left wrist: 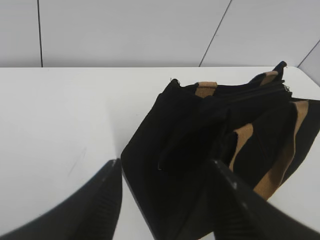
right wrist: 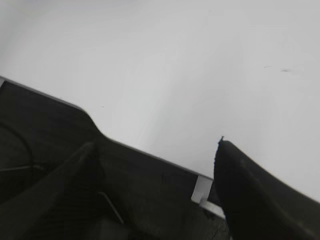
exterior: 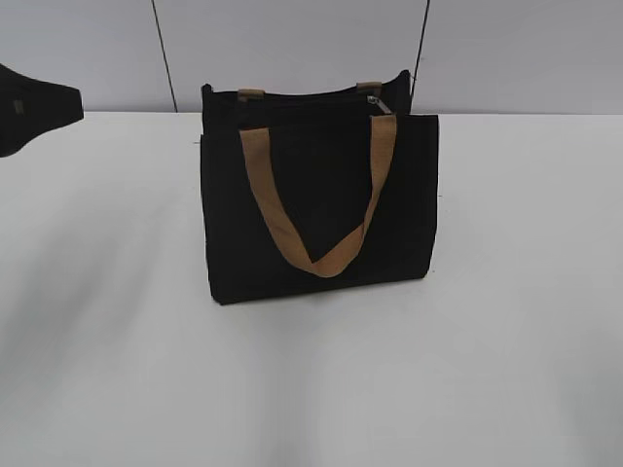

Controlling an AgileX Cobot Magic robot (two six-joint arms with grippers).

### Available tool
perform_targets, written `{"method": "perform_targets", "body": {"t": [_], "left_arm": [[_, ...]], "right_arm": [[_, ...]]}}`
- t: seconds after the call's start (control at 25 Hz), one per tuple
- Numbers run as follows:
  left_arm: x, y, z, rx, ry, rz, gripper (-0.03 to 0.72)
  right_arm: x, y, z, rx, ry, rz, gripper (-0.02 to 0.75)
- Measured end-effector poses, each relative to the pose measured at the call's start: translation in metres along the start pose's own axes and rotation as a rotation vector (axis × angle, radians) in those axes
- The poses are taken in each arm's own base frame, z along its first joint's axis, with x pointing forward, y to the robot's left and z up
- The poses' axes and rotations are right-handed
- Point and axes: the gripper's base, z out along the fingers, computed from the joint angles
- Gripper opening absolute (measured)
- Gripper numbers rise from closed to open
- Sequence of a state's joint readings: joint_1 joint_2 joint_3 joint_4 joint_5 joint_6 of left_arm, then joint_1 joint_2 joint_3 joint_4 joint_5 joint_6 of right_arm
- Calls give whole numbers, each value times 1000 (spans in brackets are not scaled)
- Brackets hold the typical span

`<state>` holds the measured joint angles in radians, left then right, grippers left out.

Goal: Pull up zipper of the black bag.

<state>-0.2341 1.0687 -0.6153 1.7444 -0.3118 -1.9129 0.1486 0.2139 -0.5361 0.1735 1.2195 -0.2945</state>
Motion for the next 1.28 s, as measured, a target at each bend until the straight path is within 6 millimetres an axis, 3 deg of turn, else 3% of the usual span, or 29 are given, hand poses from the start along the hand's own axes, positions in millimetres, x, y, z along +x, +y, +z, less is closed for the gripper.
{"method": "perform_targets", "body": {"t": [0.2, 0.48, 1.28], "left_arm": [[1, -2, 0, 21, 8, 0, 409], [2, -4, 0, 42, 16, 0, 409], [-5, 5, 0, -56, -59, 49, 409]], "right_arm": [[12, -2, -4, 95, -149, -7, 515], [13, -4, 1, 110, -159, -4, 438], [13, -4, 1, 110, -158, -1, 430]]}}
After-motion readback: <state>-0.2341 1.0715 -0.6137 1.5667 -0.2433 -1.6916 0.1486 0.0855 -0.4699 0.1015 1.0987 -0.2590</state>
